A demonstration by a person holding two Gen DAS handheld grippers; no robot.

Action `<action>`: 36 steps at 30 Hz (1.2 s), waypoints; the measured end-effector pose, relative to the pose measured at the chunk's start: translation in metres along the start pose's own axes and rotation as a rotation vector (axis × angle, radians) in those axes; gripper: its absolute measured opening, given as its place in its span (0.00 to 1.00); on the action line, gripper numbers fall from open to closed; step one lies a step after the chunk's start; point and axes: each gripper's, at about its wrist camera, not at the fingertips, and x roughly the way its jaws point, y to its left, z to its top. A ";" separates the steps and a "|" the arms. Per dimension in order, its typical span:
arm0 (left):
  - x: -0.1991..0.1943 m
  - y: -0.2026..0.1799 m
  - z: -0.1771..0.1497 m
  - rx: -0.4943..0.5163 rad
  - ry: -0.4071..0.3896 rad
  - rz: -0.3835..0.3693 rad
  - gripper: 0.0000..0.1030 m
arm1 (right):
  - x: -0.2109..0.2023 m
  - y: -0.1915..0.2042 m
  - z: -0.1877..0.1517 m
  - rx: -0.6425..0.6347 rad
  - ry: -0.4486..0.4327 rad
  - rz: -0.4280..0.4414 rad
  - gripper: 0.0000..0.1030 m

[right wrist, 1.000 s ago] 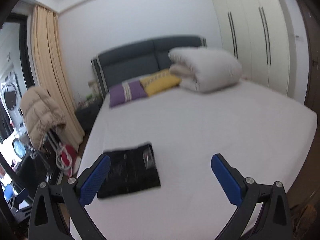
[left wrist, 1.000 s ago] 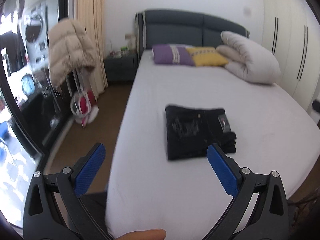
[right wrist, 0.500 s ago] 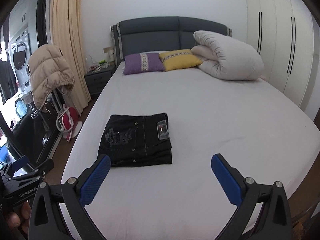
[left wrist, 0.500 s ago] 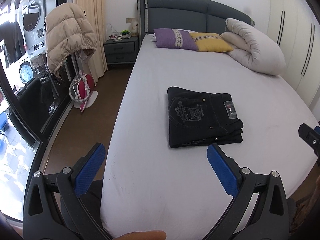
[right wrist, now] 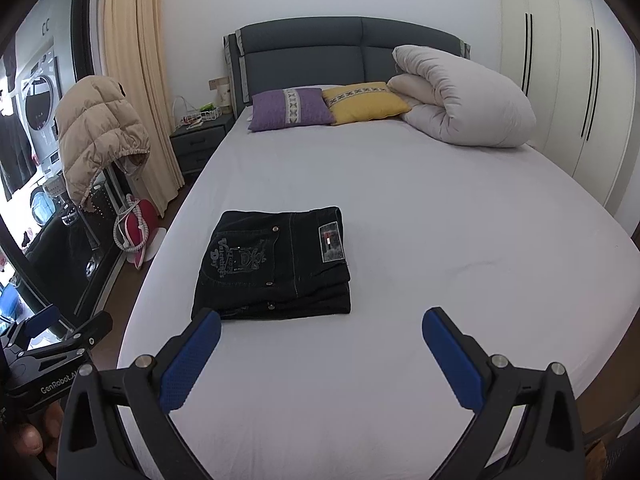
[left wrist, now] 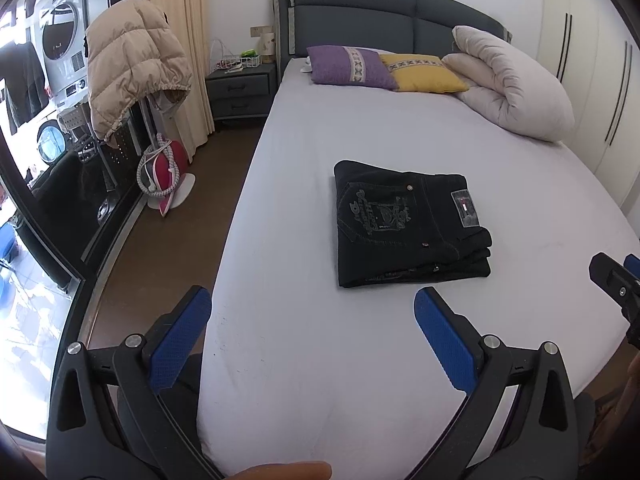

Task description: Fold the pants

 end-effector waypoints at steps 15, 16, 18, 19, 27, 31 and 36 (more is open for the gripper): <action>0.003 0.000 -0.001 -0.001 0.005 -0.006 1.00 | 0.005 0.005 -0.003 -0.014 0.025 0.006 1.00; 0.003 0.000 -0.001 -0.001 0.004 -0.008 1.00 | 0.005 0.005 -0.003 -0.014 0.026 0.007 1.00; 0.003 0.000 -0.001 -0.001 0.005 -0.006 1.00 | 0.005 0.005 -0.003 -0.014 0.027 0.007 1.00; 0.003 0.000 -0.001 -0.002 0.006 -0.007 1.00 | 0.005 0.005 -0.003 -0.014 0.027 0.007 1.00; 0.005 -0.001 -0.003 -0.001 0.008 -0.013 1.00 | 0.005 0.006 -0.005 -0.013 0.030 0.007 1.00; 0.006 -0.001 -0.004 0.001 0.010 -0.016 1.00 | 0.005 0.007 -0.008 -0.014 0.031 0.008 1.00; 0.006 -0.002 -0.004 0.001 0.010 -0.017 1.00 | 0.005 0.007 -0.007 -0.013 0.031 0.008 1.00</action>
